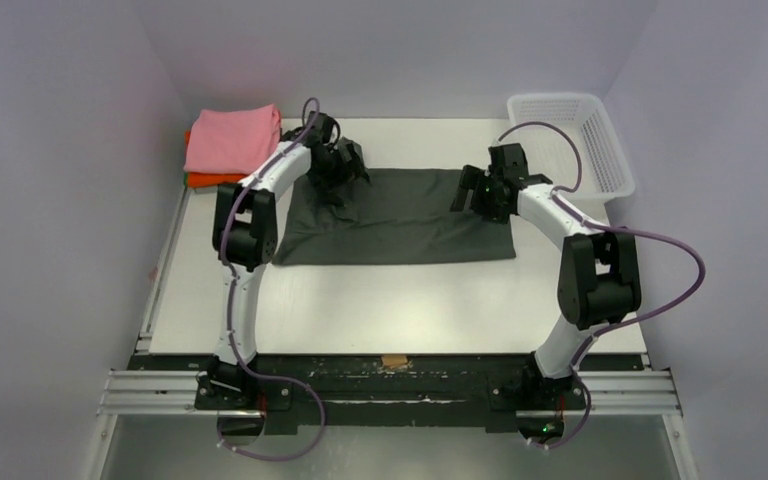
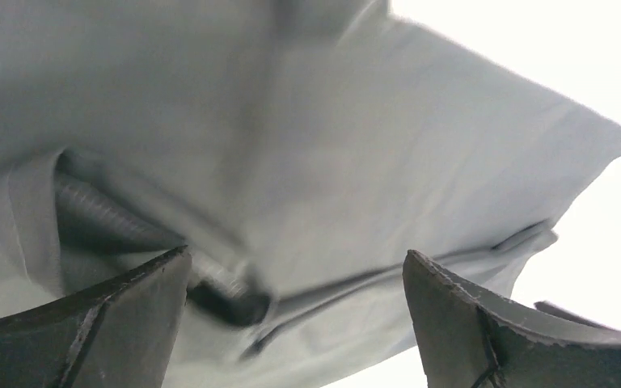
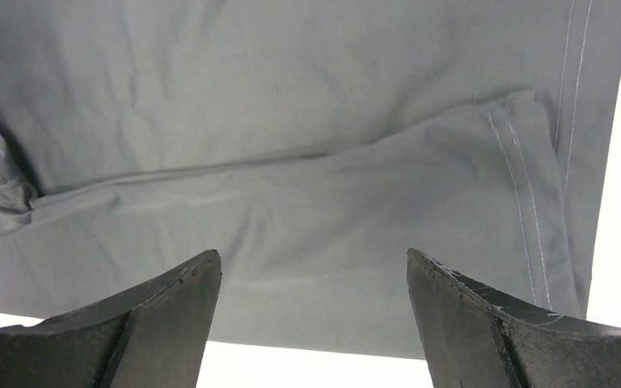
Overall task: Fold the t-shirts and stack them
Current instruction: Fold the flattened tshirt in 1/3 of the way
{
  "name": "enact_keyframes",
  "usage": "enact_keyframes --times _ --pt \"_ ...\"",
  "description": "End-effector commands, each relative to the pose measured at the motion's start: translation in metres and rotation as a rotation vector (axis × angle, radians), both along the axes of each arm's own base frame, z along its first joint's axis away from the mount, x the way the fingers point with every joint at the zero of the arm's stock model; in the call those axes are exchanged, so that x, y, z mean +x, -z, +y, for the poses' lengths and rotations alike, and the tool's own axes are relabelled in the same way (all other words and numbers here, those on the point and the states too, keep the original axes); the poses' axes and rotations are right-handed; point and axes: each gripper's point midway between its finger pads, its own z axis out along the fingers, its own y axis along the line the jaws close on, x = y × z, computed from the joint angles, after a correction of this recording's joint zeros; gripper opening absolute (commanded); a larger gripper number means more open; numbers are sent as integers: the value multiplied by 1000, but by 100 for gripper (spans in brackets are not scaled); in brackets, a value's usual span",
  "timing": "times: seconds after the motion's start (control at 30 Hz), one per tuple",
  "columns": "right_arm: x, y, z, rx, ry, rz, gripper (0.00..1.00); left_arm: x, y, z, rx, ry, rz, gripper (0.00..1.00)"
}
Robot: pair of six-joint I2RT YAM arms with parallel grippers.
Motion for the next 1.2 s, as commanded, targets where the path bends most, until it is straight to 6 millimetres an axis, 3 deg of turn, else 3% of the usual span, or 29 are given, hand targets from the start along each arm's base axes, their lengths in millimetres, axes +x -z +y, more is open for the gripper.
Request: enact_keyframes --times 0.0,0.1,0.2,0.3,0.43,0.53,0.7,0.8,0.93,1.17 --pt "29 -25 -1 -3 24 -105 83 72 -68 -21 -92 3 -246 100" --pt "29 -23 -2 -12 24 -104 83 92 -99 -28 -153 2 -342 100" --pt "24 -13 -4 -25 24 -80 83 79 -107 -25 -149 20 -346 100" --pt "12 -4 -4 -24 20 -52 83 40 -104 -3 -56 17 -287 100" --pt "-6 5 -4 -18 18 -33 83 -34 -89 30 43 -6 -237 100" --pt "-15 14 -9 -41 21 -20 83 -57 -83 43 47 -60 -301 100" --pt "-21 23 -12 -56 18 1 82 -31 -69 20 -32 -43 -302 100" --pt "-19 19 -14 -70 22 -14 83 -8 -48 21 40 -55 -253 100" --pt "-18 9 -15 -72 22 -34 82 3 -22 22 97 -34 -186 100" --pt "-26 7 -21 -90 37 -37 83 22 -18 5 52 -20 -231 100"
